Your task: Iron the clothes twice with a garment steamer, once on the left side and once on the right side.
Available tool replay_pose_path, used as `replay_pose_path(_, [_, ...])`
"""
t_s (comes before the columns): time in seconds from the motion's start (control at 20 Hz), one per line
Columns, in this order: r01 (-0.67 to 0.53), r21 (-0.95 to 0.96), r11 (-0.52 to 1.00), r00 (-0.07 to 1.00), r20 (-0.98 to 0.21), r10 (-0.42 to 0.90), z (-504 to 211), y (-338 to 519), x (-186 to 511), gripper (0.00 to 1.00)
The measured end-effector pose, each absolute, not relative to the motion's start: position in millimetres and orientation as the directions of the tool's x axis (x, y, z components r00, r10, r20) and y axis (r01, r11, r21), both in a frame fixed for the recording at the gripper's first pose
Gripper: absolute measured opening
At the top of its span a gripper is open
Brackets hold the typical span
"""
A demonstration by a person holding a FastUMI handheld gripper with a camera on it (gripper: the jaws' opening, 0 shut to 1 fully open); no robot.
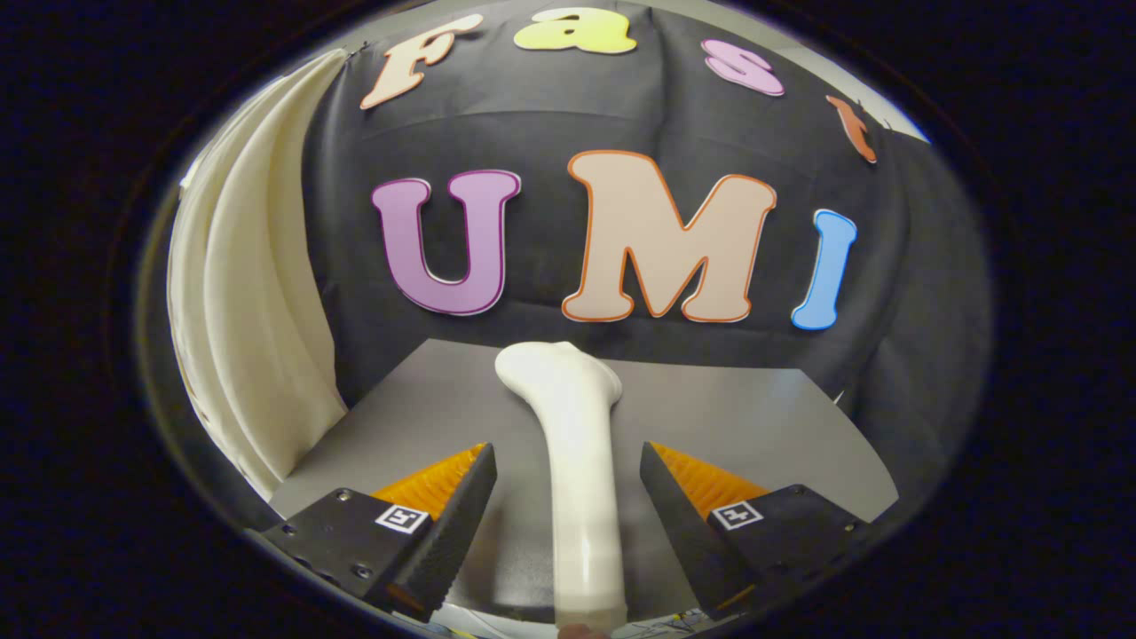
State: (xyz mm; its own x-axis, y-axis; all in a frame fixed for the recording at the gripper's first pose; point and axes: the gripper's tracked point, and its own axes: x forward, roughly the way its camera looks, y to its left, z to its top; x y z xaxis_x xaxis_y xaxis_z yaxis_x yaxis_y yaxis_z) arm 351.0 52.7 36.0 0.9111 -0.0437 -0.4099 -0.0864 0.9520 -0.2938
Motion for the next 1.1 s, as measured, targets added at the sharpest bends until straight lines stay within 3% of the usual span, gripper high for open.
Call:
replay_pose_path(0.35, [-0.118, -0.271, 0.955, 0.823, -0.565, -0.059, 21.9, 54.5, 362.1, 0.9])
replay_pose_path(0.5, [-0.111, -0.245, 0.963, 0.803, -0.593, -0.058, 20.0, 53.0, 361.2, 0.69])
replay_pose_path(0.6, [-0.115, -0.232, 0.966, 0.808, -0.588, -0.044, 16.6, 53.3, 365.3, 0.45])
replay_pose_path(0.8, [-0.137, -0.209, 0.968, 0.884, -0.467, 0.024, 43.2, 56.8, 356.8, 0.36])
replay_pose_path(1.1, [-0.185, -0.151, 0.971, 0.89, -0.446, 0.1, 33.0, 30.5, 290.7, 0.34])
